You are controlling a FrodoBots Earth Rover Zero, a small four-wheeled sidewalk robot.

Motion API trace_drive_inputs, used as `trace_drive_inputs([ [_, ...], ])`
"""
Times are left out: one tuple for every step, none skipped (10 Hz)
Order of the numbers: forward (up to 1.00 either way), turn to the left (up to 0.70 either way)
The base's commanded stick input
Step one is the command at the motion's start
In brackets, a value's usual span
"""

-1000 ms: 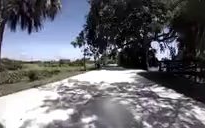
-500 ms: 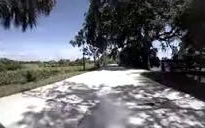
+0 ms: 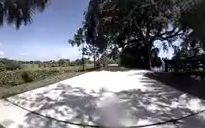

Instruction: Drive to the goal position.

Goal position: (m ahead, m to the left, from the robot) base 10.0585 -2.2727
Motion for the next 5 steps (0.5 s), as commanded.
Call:
trace_drive_inputs([
  [0.85,0.00],
  [0.85,0.00],
  [0.85,0.00],
  [0.85,0.00],
  [0.85,-0.06],
])
